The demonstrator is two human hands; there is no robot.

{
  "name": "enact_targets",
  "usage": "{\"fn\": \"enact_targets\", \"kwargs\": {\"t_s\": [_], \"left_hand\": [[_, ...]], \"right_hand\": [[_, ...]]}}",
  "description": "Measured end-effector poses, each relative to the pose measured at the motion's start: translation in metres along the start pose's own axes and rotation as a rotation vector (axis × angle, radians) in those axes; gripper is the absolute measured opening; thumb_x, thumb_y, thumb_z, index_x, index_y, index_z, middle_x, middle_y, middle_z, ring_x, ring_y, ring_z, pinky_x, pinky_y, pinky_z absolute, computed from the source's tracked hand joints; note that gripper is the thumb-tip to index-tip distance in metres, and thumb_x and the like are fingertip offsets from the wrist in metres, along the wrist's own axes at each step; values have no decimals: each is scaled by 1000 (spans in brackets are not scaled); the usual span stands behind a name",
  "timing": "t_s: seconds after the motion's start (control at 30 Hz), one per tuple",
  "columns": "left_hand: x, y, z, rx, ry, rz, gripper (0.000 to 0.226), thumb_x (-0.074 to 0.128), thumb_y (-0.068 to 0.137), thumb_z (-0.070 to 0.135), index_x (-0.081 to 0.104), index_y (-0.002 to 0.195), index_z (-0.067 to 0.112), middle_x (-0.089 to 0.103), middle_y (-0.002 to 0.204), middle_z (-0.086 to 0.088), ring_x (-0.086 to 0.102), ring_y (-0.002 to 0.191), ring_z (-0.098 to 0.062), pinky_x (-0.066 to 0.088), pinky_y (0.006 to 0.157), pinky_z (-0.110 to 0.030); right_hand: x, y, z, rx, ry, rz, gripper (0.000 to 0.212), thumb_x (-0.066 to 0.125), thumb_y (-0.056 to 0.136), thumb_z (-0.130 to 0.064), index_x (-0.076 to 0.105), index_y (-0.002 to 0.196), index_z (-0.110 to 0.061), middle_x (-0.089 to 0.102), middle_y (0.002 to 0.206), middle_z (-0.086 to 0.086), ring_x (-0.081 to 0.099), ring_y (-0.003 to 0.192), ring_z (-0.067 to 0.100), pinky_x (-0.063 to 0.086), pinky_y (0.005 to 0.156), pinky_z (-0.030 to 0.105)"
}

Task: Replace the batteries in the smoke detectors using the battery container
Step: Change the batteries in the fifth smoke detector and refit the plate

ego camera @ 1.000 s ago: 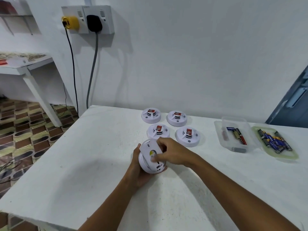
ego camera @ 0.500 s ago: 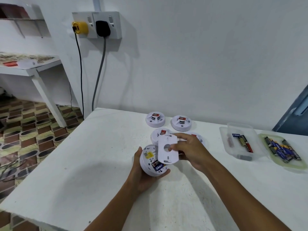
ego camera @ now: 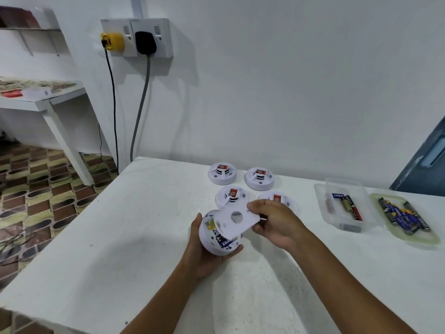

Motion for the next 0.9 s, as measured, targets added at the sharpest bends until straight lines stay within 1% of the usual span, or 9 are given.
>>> {"fn": "enact_targets", "kwargs": {"t_s": [0.07,0.17,0.23,0.37,0.5,0.6,0.7,0.77,0.9], "left_hand": [[0,0,0,10,10,-37,71,36,85,64,56,129,13,59,130,-20,57,118,-37,48,90,-56],[2,-2,-1,-3,-4,-38,72,36,87,63,67,120,6,58,130,-23,64,108,-37,50,92,-52],[-1,-2,0,2,25,-14,72,35,88,64,67,118,7,57,131,-24,63,107,-37,45,97,-50],[-6,0,3,27,17,35,70,35,89,65,72,111,10,61,125,-23,66,102,-38,46,96,-53],[-7,-1,4,35,13,47,65,41,87,62,72,108,9,63,121,-24,67,101,-39,51,89,-53],[-4,-3,3,21,34,14,71,40,86,64,66,120,8,59,129,-24,62,111,-38,48,95,-53],[0,-4,2,14,3,4,71,43,86,61,55,131,8,59,129,-22,64,107,-38,52,91,-52],[3,-5,1,6,-12,-5,68,44,85,60,57,127,8,63,120,-22,67,98,-38,56,80,-50],[7,-6,0,-18,-38,-15,63,44,84,57,59,121,8,67,110,-22,69,92,-38,58,74,-50]], "right_hand": [[3,-1,12,56,127,-10,13,61,84,9,56,84,-3,68,81,17,68,63,24,57,52,32],[6,-2,28,46,69,-5,26,63,82,12,57,100,-5,71,83,19,69,72,34,61,66,43],[7,-4,30,-24,-105,26,30,65,83,7,60,107,-11,72,79,16,65,68,30,59,64,36],[3,-1,30,-176,-527,165,20,74,78,-10,63,95,-11,70,74,9,60,56,12,44,53,18],[5,2,26,-258,-810,216,34,82,69,-24,65,97,-13,62,85,1,59,77,14,44,64,21],[17,0,18,-401,-926,130,52,80,72,-17,61,120,-23,50,112,1,54,100,16,41,80,19],[38,-2,13,-499,-1110,-45,43,69,81,-11,65,123,-20,49,127,2,48,119,16,36,94,19],[46,-2,13,-495,-1189,-92,33,66,87,-19,68,120,-18,51,132,4,49,122,15,37,96,21],[52,-4,8,-463,-1197,-71,43,78,75,-31,70,114,-13,58,125,3,56,110,18,43,88,25]]}}
Point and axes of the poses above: each hand's wrist, its own y-axis towards the middle knuckle, its own x-axis out of the palm, z = x × y, the point moved 7 cm from there along y, towards the middle knuckle
